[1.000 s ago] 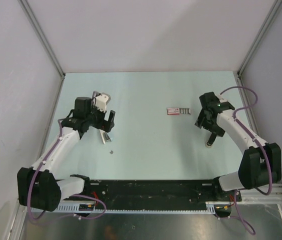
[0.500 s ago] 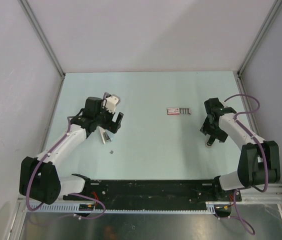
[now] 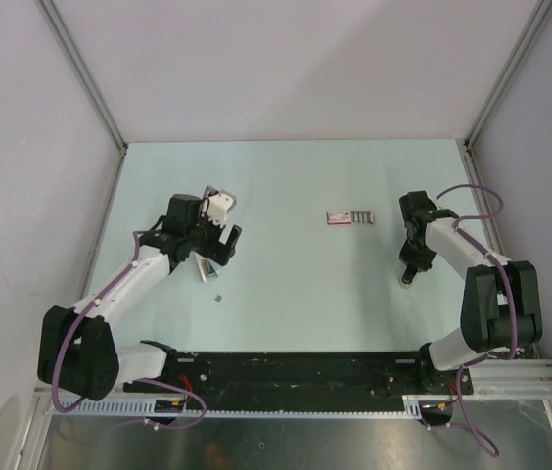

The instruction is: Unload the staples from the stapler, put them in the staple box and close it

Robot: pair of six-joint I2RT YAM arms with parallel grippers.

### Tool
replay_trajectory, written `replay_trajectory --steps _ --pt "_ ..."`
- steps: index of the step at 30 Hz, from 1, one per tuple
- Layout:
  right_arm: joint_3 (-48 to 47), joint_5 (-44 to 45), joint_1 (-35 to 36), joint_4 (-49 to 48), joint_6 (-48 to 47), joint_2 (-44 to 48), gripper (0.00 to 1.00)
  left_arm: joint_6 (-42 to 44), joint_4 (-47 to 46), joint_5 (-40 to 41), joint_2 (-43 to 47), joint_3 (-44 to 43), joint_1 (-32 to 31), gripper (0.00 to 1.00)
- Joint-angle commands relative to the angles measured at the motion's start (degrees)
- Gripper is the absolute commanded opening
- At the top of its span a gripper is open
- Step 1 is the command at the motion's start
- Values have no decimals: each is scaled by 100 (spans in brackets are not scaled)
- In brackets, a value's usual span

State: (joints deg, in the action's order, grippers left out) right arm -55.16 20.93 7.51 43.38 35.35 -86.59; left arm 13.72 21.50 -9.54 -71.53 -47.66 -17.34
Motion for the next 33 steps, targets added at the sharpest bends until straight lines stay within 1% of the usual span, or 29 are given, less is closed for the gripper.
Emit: replay_trajectory --steps 1,5,8,11,14,16,19,25,28,33 --pt "26 -81 81 -292 35 -93 20 165 -156 26 158 19 -23 99" --pt "16 -199 319 -353 136 5 6 214 -154 -8 189 59 -24 100" --pt "-50 -343 655 -379 276 341 1 225 -151 -66 207 64 -26 99" --pt "-281 -421 1193 -320 488 643 0 202 -142 -201 197 17 -30 99" --pt "-593 -414 1966 -376 681 808 0 113 -132 -483 179 -54 -24 99" --pt "-751 -458 2431 -611 749 831 0 17 -127 -812 195 -93 -24 99" --pt "-915 -591 2937 -1117 832 708 0 -166 -125 -1360 202 -149 -23 100" --pt "-1131 -830 3528 -2441 1230 -58 0 -552 -98 -2518 -73 -233 -27 99" --pt "-1283 -792 3845 -3033 1432 -480 0 -732 -95 -3096 -330 -276 -29 99" --pt "-1440 -754 4060 -3755 1807 -829 0 -853 -114 -3561 -722 -339 -29 99"
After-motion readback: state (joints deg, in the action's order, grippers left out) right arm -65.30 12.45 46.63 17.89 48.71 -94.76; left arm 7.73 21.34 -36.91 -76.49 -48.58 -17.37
